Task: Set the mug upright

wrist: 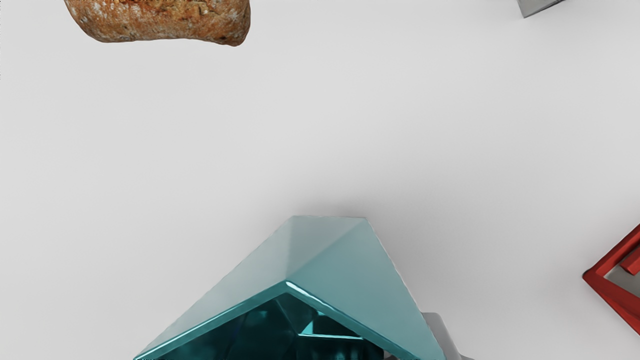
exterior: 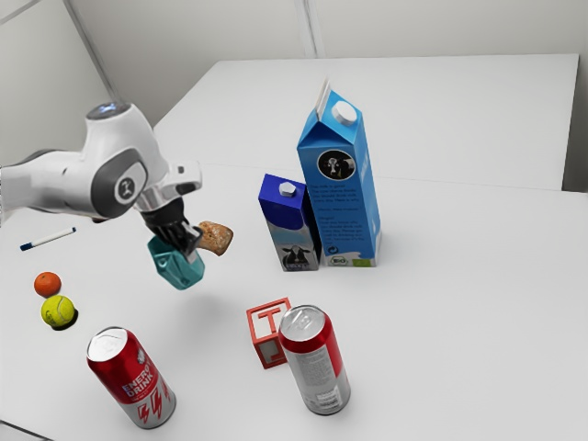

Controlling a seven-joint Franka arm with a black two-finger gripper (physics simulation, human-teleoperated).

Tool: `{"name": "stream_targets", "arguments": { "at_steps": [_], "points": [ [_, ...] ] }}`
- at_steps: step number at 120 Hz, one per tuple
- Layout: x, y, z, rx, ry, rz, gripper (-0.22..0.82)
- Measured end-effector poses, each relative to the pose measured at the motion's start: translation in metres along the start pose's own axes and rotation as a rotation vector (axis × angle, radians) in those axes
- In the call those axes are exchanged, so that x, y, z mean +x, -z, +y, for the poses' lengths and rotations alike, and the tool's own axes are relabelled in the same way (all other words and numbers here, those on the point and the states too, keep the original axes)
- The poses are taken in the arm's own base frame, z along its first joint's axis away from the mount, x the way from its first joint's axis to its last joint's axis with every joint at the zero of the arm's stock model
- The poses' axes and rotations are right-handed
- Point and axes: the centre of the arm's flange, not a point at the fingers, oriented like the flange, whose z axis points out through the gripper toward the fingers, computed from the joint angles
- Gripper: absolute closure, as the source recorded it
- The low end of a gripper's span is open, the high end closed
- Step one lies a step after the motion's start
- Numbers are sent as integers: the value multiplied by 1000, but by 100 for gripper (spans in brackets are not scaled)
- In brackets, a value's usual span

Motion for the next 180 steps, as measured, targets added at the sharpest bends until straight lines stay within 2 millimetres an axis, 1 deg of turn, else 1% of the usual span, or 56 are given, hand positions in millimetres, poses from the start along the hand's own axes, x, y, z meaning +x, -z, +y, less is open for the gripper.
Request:
{"name": "stream_targets", "arguments": {
  "at_steps": [10, 33, 55, 91, 121, 140, 157, 180],
  "points": [
    [2, -9, 1, 6, 15, 5, 79],
    [4, -24, 6, 9, 46, 15, 79],
    [3, -43, 9, 5, 74, -9, 79],
    [5, -61, 11, 2, 108, -35, 79],
    [6, -65, 15, 1, 126, -42, 78],
    [6, -66, 20, -3, 130, -43, 68],
    [6, -63, 19, -4, 137, -38, 58],
    [8, -51, 25, -6, 134, -15, 31]
  ]
}}
